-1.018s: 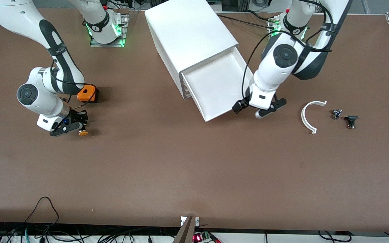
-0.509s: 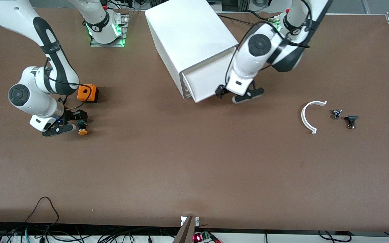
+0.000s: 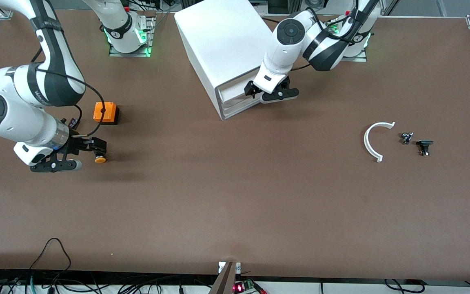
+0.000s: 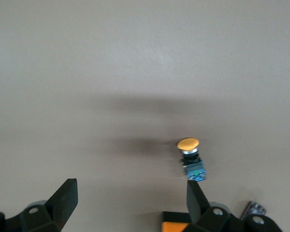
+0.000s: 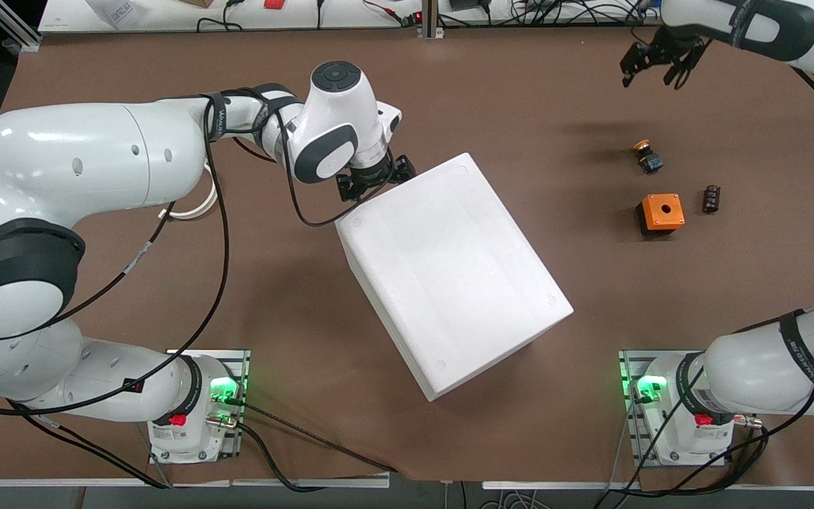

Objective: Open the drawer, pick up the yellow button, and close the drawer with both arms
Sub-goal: 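Push the drawer shut with the left gripper while the right gripper places the button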

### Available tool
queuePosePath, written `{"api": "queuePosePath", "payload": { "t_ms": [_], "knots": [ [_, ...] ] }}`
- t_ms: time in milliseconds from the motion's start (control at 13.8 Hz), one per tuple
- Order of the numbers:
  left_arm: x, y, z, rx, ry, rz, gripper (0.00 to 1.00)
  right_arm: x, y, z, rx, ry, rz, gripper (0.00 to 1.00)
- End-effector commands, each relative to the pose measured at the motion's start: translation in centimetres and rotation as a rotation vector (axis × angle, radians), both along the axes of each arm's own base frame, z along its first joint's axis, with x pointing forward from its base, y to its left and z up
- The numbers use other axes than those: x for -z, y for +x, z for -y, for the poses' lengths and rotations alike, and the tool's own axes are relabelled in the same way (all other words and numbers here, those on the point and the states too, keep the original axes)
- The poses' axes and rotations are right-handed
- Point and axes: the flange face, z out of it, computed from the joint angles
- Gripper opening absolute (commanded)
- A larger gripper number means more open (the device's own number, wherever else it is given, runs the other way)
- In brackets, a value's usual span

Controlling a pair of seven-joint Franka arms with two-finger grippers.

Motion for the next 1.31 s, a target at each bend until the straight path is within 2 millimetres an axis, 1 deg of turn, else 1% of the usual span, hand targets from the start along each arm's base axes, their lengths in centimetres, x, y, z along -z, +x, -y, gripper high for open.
{"api": "queuePosePath", "payload": {
  "t_ms": [0,145,218,291,364,436,509,582,655,727,800,945,1018,1091,1236],
  "knots": [
    [-0.1,-3.4,1.8,0.065,0.015,-0.016,1.00,-5.6,-0.7,-2.4,0.085,0.002,-0.036,1.00],
    [-0.1,-2.9,1.4,0.053,0.016,-0.016,1.00,-13.2,-1.9,-3.3,0.065,-0.008,-0.057,1.00],
    [-0.2,-2.5,1.0,0.033,0.017,-0.014,1.00,-15.8,-2.4,-3.2,0.060,-0.011,-0.068,1.00],
    [-0.5,-1.8,0.4,0.021,0.017,-0.005,1.00,-16.9,-2.7,-3.0,0.059,-0.016,-0.071,1.00],
    [-0.8,-0.6,-0.5,0.001,0.020,0.009,1.00,-17.5,-2.9,-2.5,0.065,-0.027,-0.059,1.00],
    [-1.8,1.8,-2.6,-0.050,0.014,0.037,1.00,-17.6,-3.0,-1.8,0.071,-0.034,-0.056,1.00],
    [-2.6,4.4,-4.9,-0.111,0.009,0.061,1.00,-17.6,-3.3,-0.5,0.089,-0.052,-0.056,1.00],
    [-3.9,6.7,-6.9,-0.165,0.001,0.087,1.00,-17.5,-4.1,1.1,0.121,-0.098,-0.060,1.00],
    [-4.9,8.5,-8.7,-0.207,-0.004,0.108,1.00,-16.8,-4.6,3.3,0.156,-0.124,-0.076,1.00],
    [-6.0,9.7,-10.3,-0.236,-0.006,0.128,1.00,-16.2,-4.7,5.1,0.180,-0.130,-0.076,1.00],
    [-7.2,10.8,-11.8,-0.236,-0.009,0.154,1.00,-16.0,-4.7,6.1,0.189,-0.131,-0.055,1.00],
    [-9.2,13.1,-15.7,-0.153,0.011,0.176,1.00,-15.6,-5.2,7.3,0.134,-0.125,-0.032,1.00],
    [-10.5,14.6,-17.9,-0.091,0.020,0.183,1.00,-15.3,-5.5,7.8,0.140,-0.122,-0.037,1.00],
    [-11.5,15.5,-19.8,-0.044,0.029,0.185,1.00,-15.2,-5.5,8.6,0.156,-0.122,-0.042,1.00],
    [-13.8,17.3,-23.6,0.015,0.045,0.185,1.00,-15.0,-5.5,9.3,0.169,-0.119,-0.041,1.00]
  ]
}}
